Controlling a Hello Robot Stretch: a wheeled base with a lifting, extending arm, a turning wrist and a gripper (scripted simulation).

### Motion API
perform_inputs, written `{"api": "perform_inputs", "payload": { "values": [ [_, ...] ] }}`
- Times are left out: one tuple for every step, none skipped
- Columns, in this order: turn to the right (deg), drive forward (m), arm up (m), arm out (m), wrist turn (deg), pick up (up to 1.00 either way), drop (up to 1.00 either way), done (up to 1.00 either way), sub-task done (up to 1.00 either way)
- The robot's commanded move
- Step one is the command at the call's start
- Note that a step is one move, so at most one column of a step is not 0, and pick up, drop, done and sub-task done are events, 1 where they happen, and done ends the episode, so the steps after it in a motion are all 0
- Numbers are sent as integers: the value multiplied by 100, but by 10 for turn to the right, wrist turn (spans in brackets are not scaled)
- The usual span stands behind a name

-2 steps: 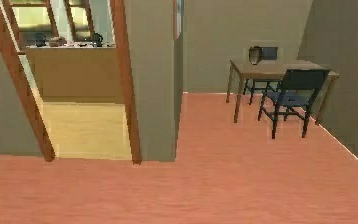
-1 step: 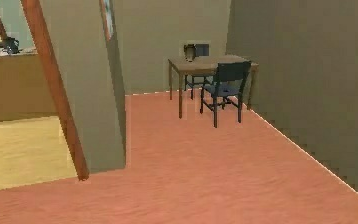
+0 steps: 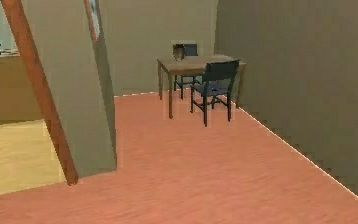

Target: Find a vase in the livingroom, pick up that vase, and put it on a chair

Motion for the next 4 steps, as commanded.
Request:
{"api": "perform_inputs", "payload": {
  "values": [
    [0,100,0,0,0,0,0,0,0],
    [0,75,0,0,0,0,0,0,0],
    [-450,0,0,0,0,0,0,0,0],
    [-420,0,0,0,0,0,0,0,0]
  ]
}}
